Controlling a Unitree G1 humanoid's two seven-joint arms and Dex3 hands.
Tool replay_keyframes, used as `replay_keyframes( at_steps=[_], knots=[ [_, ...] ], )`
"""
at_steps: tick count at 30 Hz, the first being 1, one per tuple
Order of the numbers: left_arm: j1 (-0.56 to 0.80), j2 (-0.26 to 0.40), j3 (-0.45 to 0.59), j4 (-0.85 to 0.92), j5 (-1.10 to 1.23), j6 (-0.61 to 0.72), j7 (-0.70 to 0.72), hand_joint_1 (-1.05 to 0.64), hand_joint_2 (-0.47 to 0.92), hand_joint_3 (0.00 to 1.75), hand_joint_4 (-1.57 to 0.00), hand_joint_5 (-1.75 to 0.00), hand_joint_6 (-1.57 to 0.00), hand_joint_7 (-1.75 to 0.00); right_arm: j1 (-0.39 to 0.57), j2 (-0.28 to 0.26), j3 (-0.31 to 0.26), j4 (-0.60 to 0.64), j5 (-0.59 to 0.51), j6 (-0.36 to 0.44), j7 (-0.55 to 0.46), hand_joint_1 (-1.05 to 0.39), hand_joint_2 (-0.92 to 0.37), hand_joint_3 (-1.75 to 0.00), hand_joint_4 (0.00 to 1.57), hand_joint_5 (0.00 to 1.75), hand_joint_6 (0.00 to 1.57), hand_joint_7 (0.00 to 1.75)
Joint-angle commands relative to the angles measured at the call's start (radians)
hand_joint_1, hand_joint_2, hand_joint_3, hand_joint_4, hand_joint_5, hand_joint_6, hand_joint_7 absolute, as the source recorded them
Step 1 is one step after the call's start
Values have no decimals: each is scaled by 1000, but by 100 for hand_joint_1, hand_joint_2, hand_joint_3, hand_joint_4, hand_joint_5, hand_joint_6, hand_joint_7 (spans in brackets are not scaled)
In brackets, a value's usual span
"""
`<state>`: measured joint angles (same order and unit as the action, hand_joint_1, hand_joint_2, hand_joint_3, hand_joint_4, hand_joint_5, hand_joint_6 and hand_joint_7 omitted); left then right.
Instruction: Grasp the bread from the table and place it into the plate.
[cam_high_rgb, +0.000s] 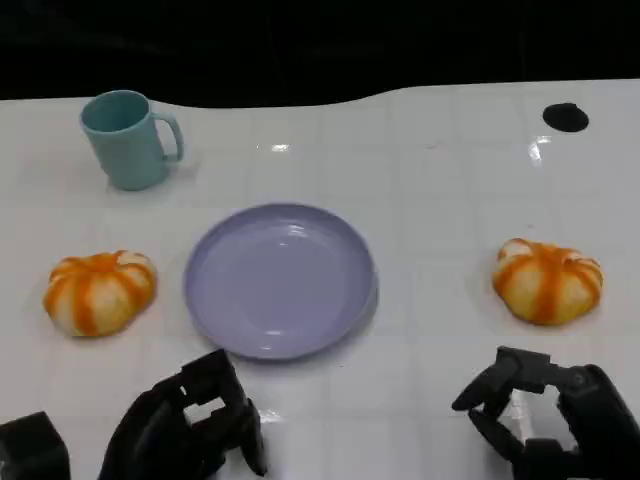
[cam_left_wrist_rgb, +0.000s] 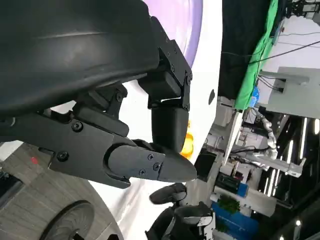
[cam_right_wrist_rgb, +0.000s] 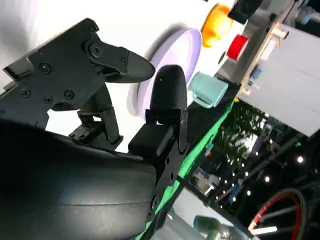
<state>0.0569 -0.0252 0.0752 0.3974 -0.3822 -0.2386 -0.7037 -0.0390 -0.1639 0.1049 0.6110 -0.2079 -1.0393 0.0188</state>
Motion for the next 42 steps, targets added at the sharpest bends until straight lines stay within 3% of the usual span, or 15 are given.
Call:
replay_keyframes(
  at_steps=[1,3,6,8,12,19,26,30,36,42],
  knots=[
    [9,14,7,-1,0,-18,-4,-65,92,20,-80,-175,-70,-156,5,-23,-38,-64,-99,14,-68,-27,-61,-70,56,97,62,65],
    [11,14,8,-2,-3,-20,-7,-65,92,20,-80,-175,-70,-156,9,-37,-52,-108,-185,24,-117,-29,-63,-67,51,90,57,60],
    [14,16,8,-4,-3,-20,-7,-64,92,21,-80,-175,-70,-157,27,-62,-77,-197,-337,66,-206,-36,-83,-24,38,81,48,48],
    [15,16,6,-7,-1,-16,-3,-64,92,21,-80,-175,-70,-157,45,-74,-83,-254,-412,106,-255,-38,-90,-8,35,71,49,38],
    [16,12,1,-10,3,-18,0,-64,92,21,-80,-175,-70,-157,60,-104,-78,-339,-551,171,-364,-38,-90,-1,36,52,55,18],
    [7,10,2,-2,1,-20,-2,-64,92,22,-80,-175,-69,-158,73,-157,-48,-466,-729,322,-494,-42,-89,0,29,43,53,8],
    [3,10,5,5,2,-17,5,-64,92,23,-80,-175,-68,-159,101,-188,-15,-598,-794,505,-459,-39,-86,0,14,41,44,0],
    [2,8,5,6,-1,-18,0,-63,92,23,-80,-175,-68,-159,114,-198,1,-651,-793,581,-422,-40,-84,0,2,51,39,0],
    [1,7,5,11,-7,-14,-7,-63,92,23,-80,-175,-69,-159,121,-212,25,-721,-843,724,-341,-46,-85,0,0,50,33,0],
    [9,2,8,6,-1,-26,6,-63,92,22,-81,-175,-71,-156,104,-217,63,-737,-898,848,-265,-49,-87,-1,0,37,27,0]
  ],
)
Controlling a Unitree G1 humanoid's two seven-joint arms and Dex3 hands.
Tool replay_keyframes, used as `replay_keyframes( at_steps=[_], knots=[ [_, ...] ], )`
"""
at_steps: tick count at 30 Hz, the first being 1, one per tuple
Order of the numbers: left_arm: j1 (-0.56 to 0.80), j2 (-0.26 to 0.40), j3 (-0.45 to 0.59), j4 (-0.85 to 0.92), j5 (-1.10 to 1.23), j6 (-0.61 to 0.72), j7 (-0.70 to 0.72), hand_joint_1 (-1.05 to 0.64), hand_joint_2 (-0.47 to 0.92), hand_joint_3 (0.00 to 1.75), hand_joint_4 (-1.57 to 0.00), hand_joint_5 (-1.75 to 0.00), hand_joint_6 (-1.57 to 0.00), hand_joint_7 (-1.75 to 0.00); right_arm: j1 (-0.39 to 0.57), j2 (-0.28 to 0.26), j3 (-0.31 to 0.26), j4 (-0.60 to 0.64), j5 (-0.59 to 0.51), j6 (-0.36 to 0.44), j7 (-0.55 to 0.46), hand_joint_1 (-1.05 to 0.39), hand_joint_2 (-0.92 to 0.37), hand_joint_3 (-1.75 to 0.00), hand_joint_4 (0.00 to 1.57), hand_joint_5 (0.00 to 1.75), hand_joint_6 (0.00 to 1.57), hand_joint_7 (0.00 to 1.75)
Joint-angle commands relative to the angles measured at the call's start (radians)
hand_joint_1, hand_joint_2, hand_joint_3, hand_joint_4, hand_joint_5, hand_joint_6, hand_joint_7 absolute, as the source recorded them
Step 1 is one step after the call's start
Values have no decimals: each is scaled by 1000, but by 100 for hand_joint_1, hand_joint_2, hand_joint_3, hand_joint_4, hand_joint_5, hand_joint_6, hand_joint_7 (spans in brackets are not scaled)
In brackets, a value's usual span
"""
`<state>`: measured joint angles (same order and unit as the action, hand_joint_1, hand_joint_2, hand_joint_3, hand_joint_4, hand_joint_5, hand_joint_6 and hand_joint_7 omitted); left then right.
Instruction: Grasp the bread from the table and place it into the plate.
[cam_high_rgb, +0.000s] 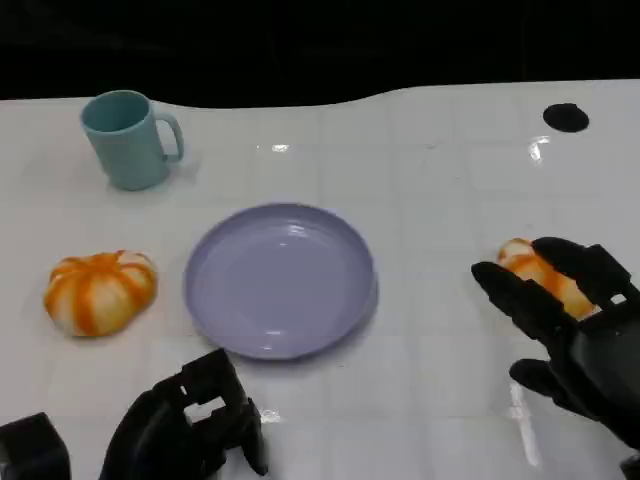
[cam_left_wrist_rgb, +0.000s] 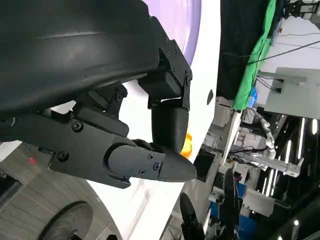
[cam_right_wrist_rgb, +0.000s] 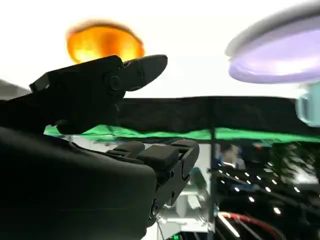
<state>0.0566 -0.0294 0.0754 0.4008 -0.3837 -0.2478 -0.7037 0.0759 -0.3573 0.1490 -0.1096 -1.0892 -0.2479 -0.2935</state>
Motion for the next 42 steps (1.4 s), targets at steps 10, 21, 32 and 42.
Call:
replay_keyframes(
  at_steps=[10,21,32,42],
  knots=[
    [9,10,7,5,-5,-13,-5,-63,92,22,-81,-175,-70,-156,-70,-36,67,36,-31,155,76,-50,-87,-1,0,36,28,0],
    [4,11,7,12,-5,-12,-4,-64,92,21,-80,-175,-70,-157,-173,-56,104,163,-25,215,58,-53,-89,-1,0,33,26,0],
    [8,10,9,6,-7,-11,-1,-63,92,21,-80,-175,-70,-157,-257,-54,137,266,2,271,93,-56,-91,-1,0,34,24,0],
    [5,12,8,10,1,-16,2,-64,92,22,-80,-175,-70,-157,-347,-45,188,427,48,276,77,-58,-90,0,0,42,23,0]
  ],
)
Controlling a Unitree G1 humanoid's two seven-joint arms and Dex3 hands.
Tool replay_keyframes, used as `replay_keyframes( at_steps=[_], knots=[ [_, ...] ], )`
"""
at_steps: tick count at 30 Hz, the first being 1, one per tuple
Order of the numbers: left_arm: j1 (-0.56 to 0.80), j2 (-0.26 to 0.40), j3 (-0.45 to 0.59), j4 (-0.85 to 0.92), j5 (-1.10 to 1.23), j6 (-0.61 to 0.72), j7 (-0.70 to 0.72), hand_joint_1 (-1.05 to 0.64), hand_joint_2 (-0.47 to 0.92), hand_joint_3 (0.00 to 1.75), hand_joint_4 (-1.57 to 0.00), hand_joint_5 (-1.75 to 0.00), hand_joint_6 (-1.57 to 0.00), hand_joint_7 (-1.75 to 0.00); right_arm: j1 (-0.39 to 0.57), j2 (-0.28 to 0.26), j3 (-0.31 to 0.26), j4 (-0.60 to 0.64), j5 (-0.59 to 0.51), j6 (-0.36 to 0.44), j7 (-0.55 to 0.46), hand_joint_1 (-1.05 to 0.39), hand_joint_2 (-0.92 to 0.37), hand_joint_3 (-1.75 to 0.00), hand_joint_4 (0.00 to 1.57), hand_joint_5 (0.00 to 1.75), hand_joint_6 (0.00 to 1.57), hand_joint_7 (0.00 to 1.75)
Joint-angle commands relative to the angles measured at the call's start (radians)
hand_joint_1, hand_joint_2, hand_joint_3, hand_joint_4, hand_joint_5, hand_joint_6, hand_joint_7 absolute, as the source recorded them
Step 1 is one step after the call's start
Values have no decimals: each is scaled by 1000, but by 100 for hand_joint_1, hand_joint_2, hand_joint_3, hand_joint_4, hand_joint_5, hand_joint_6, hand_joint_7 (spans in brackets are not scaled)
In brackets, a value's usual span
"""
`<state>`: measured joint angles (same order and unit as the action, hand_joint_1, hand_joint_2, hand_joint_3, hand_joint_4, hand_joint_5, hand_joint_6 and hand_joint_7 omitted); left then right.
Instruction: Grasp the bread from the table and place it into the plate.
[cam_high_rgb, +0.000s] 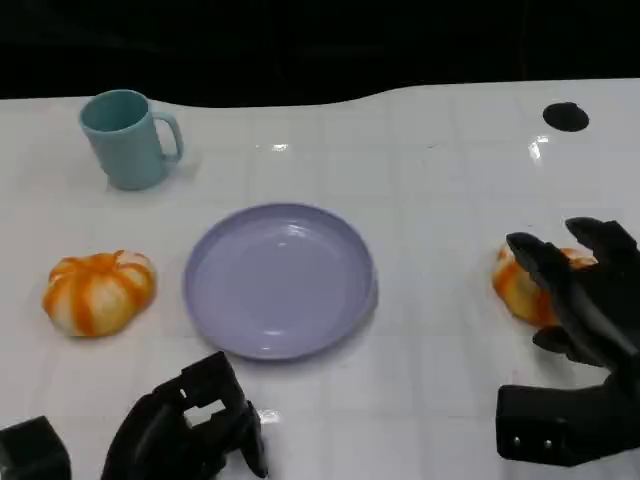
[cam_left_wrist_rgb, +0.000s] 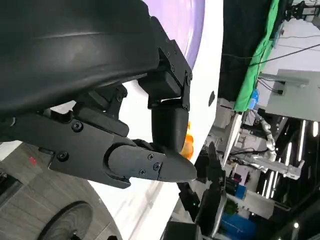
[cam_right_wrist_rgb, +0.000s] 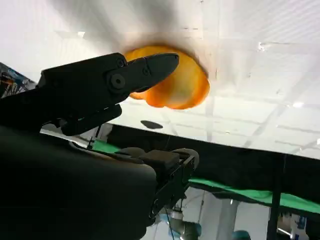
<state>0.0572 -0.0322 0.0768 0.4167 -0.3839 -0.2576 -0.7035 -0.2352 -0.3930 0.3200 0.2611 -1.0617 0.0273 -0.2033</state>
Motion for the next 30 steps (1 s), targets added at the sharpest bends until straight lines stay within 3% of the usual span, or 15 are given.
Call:
replay_keyframes(
  at_steps=[1,10,24,29,30],
  knots=[
    [3,15,6,-5,2,-8,1,-64,92,22,-80,-175,-70,-157,-45,-7,26,75,21,3,-21,-58,-90,0,0,42,24,0],
    [11,13,4,-14,2,-7,4,-64,92,22,-81,-175,-70,-158,-152,18,94,275,31,33,-83,-61,-89,0,3,42,25,0],
    [9,13,7,-13,-4,1,2,-64,92,21,-81,-175,-69,-159,-283,49,163,527,101,13,-147,-66,-82,0,10,35,29,1],
    [8,12,7,-9,-2,-6,2,-63,92,22,-81,-175,-70,-159,-328,68,182,610,135,-4,-137,-62,-82,0,23,24,33,1],
    [7,12,7,-8,-2,-6,0,-63,92,22,-81,-175,-69,-158,-336,72,184,627,142,-11,-140,-57,-83,0,33,20,38,2]
  ],
)
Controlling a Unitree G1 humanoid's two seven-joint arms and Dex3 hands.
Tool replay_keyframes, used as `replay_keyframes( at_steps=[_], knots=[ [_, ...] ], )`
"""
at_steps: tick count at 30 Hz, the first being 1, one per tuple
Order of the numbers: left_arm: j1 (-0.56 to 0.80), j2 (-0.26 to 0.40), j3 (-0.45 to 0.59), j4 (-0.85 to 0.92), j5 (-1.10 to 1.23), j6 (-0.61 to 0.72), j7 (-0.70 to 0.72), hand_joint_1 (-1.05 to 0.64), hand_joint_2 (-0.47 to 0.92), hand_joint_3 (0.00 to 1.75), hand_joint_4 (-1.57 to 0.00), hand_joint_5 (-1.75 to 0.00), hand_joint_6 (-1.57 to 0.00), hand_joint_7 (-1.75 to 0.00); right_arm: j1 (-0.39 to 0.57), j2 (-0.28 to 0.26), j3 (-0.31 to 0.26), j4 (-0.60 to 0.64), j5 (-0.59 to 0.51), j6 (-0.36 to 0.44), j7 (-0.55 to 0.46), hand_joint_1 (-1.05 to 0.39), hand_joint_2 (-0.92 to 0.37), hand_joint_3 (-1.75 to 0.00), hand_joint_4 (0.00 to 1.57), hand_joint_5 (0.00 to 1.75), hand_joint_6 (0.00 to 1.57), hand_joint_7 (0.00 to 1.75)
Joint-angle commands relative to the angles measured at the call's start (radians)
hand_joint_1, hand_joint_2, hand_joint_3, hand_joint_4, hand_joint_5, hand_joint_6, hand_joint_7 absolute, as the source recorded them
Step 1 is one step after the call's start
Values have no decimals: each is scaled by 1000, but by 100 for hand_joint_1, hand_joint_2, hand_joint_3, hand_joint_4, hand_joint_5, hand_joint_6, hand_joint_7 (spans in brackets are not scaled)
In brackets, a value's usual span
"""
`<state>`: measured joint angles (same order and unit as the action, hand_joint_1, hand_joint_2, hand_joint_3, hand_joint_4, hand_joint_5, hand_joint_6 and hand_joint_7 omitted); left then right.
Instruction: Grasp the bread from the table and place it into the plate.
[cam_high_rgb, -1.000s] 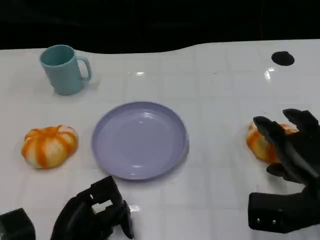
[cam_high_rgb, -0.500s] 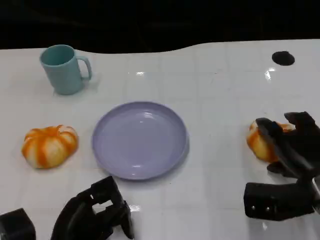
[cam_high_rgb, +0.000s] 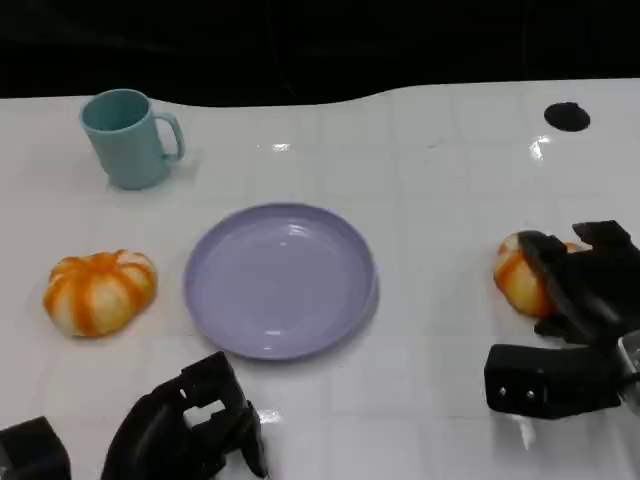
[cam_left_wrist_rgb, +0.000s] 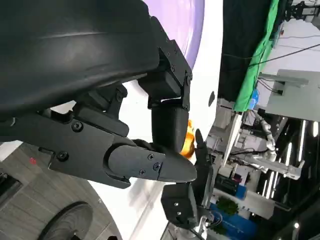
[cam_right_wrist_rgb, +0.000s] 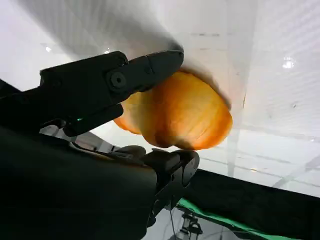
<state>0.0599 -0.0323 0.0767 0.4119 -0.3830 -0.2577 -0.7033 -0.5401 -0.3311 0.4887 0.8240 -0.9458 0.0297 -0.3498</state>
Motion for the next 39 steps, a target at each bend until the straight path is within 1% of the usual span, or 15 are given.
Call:
replay_keyframes(
  at_steps=[1,2,4,7,9,11,12,14,16,18,29,31,33,37,39],
  knots=[
    [4,12,7,-3,-4,-5,0,-63,92,22,-81,-175,-69,-158,-37,14,17,79,32,-20,0,-54,-83,0,39,19,40,2],
    [4,12,7,-4,-4,-5,-1,-63,92,22,-81,-175,-69,-158,-46,17,18,98,39,-37,-16,-52,-83,0,44,18,43,2],
    [5,12,6,-6,-3,-3,1,-64,92,21,-80,-175,-69,-158,-57,20,15,137,60,-96,-70,-41,-83,0,82,29,65,7],
    [7,12,4,-14,-2,5,7,-64,92,21,-80,-175,-69,-157,-76,21,19,197,80,-174,-142,-26,-81,0,90,134,107,6],
    [6,11,6,-10,-4,2,4,-64,92,21,-80,-175,-70,-157,-91,22,29,230,84,-196,-162,-25,-82,0,88,157,121,7],
    [5,10,7,-6,-5,-2,2,-64,92,20,-80,-175,-69,-158,-104,22,39,261,85,-217,-188,-23,-82,-1,87,163,127,8],
    [5,10,7,-6,-5,-2,2,-64,92,20,-80,-175,-69,-158,-110,22,46,277,83,-226,-208,-20,-86,-1,86,168,127,27],
    [5,11,7,-8,-4,1,5,-64,92,20,-80,-175,-69,-158,-119,23,55,301,82,-242,-243,-19,-91,-5,84,173,85,121],
    [2,12,7,-5,-3,2,5,-64,92,20,-80,-175,-69,-158,-127,26,57,316,87,-257,-264,-17,-92,-12,83,174,68,161],
    [-2,13,7,1,2,-4,7,-64,92,21,-80,-175,-69,-158,-133,29,59,323,90,-273,-287,-18,-92,-15,83,175,63,169],
    [-14,12,16,34,-2,-24,-6,-63,92,22,-80,-175,-69,-158,-156,33,69,310,94,-353,-446,-15,-84,-18,91,175,72,168],
    [-16,13,18,39,-6,-24,-14,-63,92,23,-80,-175,-69,-158,-158,36,64,292,99,-364,-449,-16,-84,-17,92,175,86,132],
    [-14,15,17,34,-3,-23,-12,-63,92,23,-80,-175,-69,-159,-156,39,59,268,105,-375,-450,-15,-85,-17,93,175,91,123],
    [-10,18,18,20,-6,-11,-9,-63,92,23,-80,-175,-69,-159,-144,49,50,210,126,-400,-437,-12,-79,-25,95,175,86,144],
    [-14,19,19,23,-9,-9,-12,-63,92,22,-80,-175,-69,-159,-140,54,55,178,126,-405,-437,-13,-62,-62,96,175,81,157]
  ],
)
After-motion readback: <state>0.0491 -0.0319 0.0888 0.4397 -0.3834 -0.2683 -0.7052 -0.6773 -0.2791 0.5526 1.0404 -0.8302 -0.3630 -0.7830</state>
